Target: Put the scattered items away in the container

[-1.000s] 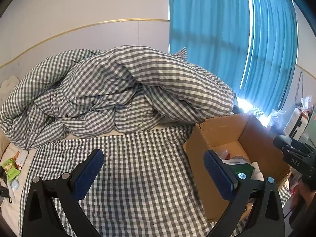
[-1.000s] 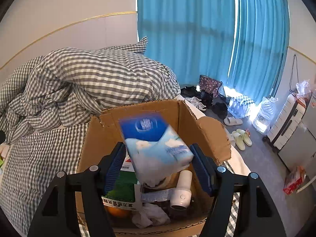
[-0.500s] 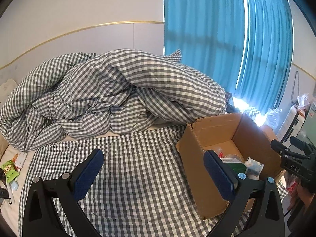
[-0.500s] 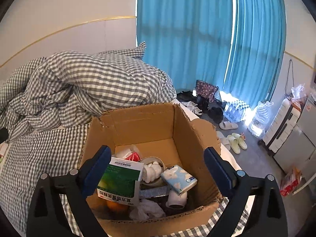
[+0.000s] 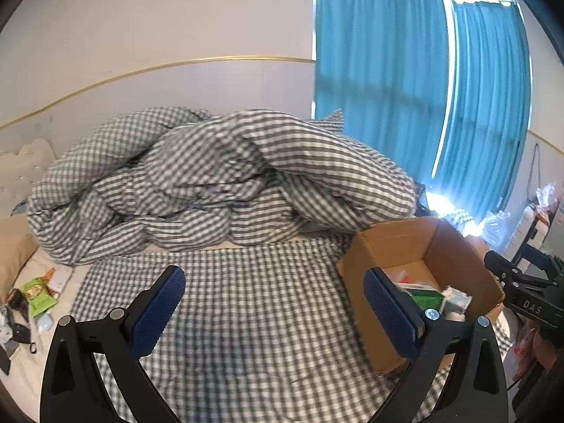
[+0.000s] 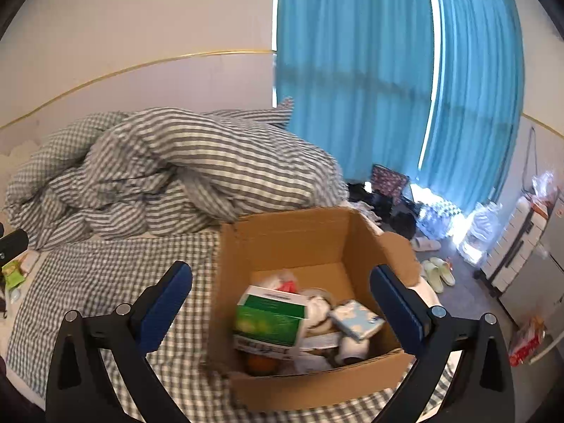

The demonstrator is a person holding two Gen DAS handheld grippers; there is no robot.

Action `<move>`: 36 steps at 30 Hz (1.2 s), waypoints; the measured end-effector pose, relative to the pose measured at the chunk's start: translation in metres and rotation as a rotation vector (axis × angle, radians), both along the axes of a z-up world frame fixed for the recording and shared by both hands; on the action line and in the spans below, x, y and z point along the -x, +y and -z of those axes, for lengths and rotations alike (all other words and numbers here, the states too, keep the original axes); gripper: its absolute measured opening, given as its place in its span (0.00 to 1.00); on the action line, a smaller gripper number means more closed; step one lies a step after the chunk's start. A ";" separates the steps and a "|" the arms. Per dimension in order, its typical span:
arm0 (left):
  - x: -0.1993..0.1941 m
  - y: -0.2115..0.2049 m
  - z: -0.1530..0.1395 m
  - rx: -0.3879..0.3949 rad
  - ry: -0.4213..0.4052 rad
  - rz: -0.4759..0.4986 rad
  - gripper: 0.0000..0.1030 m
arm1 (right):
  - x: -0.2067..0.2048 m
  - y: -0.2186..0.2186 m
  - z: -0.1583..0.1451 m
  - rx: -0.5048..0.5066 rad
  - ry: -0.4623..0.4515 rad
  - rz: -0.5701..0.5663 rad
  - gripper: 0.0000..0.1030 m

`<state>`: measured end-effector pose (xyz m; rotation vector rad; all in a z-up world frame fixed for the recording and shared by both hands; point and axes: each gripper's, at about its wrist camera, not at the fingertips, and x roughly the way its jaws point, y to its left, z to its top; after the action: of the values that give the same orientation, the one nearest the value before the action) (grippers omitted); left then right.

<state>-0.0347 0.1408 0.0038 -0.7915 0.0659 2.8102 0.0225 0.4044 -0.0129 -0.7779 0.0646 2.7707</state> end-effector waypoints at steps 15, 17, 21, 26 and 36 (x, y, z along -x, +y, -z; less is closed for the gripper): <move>-0.018 -0.118 -0.004 0.005 0.015 -0.185 1.00 | 0.024 -0.119 -0.012 0.023 0.049 -0.211 1.00; -0.019 -0.131 -0.004 0.012 0.015 -0.208 1.00 | 0.027 -0.136 -0.011 0.020 0.047 -0.237 1.00; -0.022 -0.153 -0.001 0.022 0.008 -0.249 1.00 | 0.032 -0.167 -0.008 0.018 0.039 -0.286 1.00; -0.025 -0.176 0.002 0.018 -0.003 -0.288 1.00 | 0.037 -0.198 -0.002 0.012 0.019 -0.328 1.00; -0.029 -0.194 0.007 0.011 -0.020 -0.303 1.00 | 0.040 -0.228 -0.002 0.013 0.001 -0.353 1.00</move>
<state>-0.0052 -0.0529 -0.0034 -0.9005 -0.0456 3.0859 -0.0178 0.1759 -0.0112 -0.8643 -0.0607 3.1037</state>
